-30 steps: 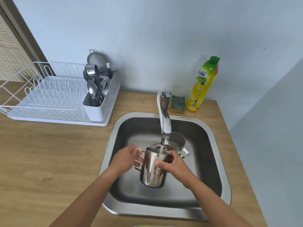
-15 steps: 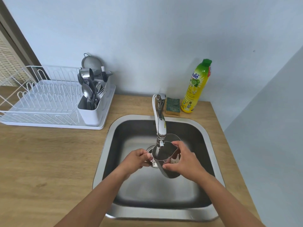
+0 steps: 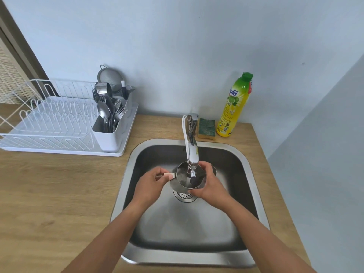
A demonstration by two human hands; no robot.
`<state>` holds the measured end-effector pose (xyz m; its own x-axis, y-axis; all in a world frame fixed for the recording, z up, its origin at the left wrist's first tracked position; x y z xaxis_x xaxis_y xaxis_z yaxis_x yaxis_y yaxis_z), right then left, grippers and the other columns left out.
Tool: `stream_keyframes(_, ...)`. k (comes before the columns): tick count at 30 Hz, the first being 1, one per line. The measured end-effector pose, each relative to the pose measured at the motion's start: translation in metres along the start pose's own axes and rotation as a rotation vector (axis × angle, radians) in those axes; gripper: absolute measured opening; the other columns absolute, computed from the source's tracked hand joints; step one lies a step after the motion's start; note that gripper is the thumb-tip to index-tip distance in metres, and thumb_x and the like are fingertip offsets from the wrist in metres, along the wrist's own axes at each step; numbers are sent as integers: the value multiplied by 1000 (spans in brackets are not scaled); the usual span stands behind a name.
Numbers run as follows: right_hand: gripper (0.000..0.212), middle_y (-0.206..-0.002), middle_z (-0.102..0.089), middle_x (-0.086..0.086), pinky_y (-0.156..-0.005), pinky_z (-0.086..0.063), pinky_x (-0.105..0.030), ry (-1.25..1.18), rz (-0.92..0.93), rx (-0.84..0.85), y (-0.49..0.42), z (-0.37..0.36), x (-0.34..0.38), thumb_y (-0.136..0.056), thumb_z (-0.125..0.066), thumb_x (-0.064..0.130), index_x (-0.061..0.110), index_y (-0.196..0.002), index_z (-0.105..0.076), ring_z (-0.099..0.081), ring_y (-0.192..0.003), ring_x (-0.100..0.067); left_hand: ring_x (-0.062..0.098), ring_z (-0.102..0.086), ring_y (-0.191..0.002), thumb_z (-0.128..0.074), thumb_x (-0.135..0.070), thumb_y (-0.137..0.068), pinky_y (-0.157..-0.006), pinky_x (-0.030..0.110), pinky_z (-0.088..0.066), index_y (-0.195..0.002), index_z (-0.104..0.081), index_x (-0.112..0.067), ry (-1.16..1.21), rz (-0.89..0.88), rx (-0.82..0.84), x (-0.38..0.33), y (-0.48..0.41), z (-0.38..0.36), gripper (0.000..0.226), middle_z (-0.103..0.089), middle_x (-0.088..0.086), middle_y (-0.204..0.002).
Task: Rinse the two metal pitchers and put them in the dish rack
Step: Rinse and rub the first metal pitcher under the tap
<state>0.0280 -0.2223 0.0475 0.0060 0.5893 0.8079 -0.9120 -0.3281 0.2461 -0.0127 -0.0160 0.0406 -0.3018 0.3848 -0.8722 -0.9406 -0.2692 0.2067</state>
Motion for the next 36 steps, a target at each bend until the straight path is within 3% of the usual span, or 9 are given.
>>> stream_keyframes(3, 87, -123, -60, 11, -95, -56, -42, -97, -40, 21, -5, -11, -2, -58, -88, 29, 52, -124, -35, -65, -110, -18, 4, -68, -89, -66, -36, -89, -84, 37, -55, -80, -65, -28, -26, -21, -38, -4, 0, 7, 12, -74, -15, -88)
stream_keyframes(6, 87, -125, -64, 1, -100, -53, -48, -176, -68, 68, -10, -22, -9, -56, -90, 32, 40, -126, -39, -67, -111, -22, 9, -68, -81, -61, -43, -91, -78, 38, -53, -79, -61, -27, -132, -28, -71, -6, 1, 14, 19, -72, -12, -80)
stream_keyframes(12, 83, -120, -69, 2, -101, -52, -46, -269, -137, 145, -8, -27, -11, -57, -89, 31, 29, -129, -47, -67, -111, -18, 10, -68, -75, -52, -50, -93, -80, 38, -54, -82, -60, -31, -283, 20, -40, 1, 0, 20, 23, -71, -14, -82)
stream_keyframes(16, 86, -117, -70, 1, -102, -51, -41, -273, -188, 172, 0, -23, -14, -59, -91, 36, 27, -132, -47, -65, -113, -17, 10, -72, -65, -54, -49, -94, -72, 35, -57, -86, -63, -29, -117, 111, 53, 12, 5, 12, 22, -75, -12, -77)
stream_keyframes(20, 85, -116, -65, 6, -97, -48, -29, -190, -201, 171, 10, -13, -15, -65, -90, 39, 28, -134, -42, -60, -114, -12, 23, -72, -63, -56, -40, -95, -57, 27, -44, -93, -63, -16, 86, 215, 154, 17, 11, -2, 25, -78, 0, -79)
stream_keyframes(23, 87, -115, -62, 8, -96, -47, -27, -125, -186, 156, 15, -2, -12, -66, -90, 38, 28, -136, -39, -58, -115, -13, 27, -71, -68, -55, -36, -97, -66, 32, -45, -100, -62, -7, 189, 272, 228, 20, 12, -14, 29, -78, 5, -85)
stream_keyframes(26, 86, -119, -60, 7, -93, -45, -24, -44, -161, 143, 17, 8, -9, -67, -90, 36, 27, -136, -38, -57, -116, -14, 37, -73, -85, -54, -32, -99, -72, 37, -49, -99, -60, -8, 301, 308, 307, 21, 14, -25, 25, -78, 5, -90)
stream_keyframes(31, 97, -129, -49, 8, -103, -47, -33, 141, -94, 61, 18, 20, -6, -59, -90, 43, 33, -139, -36, -53, -118, -15, 28, -72, -86, -54, -26, -99, -88, 43, -53, -97, -57, -10, 450, 328, 379, 19, 12, -40, 16, -77, 2, -92)
stream_keyframes(36, 94, -133, -45, 13, -107, -44, -38, 265, -4, -2, 16, 24, -5, -61, -88, 42, 42, -136, -31, -50, -119, -17, 21, -67, -86, -56, -18, -98, -90, 37, -52, -94, -57, -10, 531, 281, 350, 15, 7, -41, 9, -74, 5, -91)
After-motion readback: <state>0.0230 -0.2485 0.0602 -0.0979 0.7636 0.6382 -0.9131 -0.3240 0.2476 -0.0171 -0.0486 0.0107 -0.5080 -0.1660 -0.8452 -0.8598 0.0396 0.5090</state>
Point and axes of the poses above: each hand's wrist, its own y-axis away from the middle knuckle, its own z-axis out of the back of the hand, x = y × z, the point moved 1 cm from there along -y, towards the middle knuckle
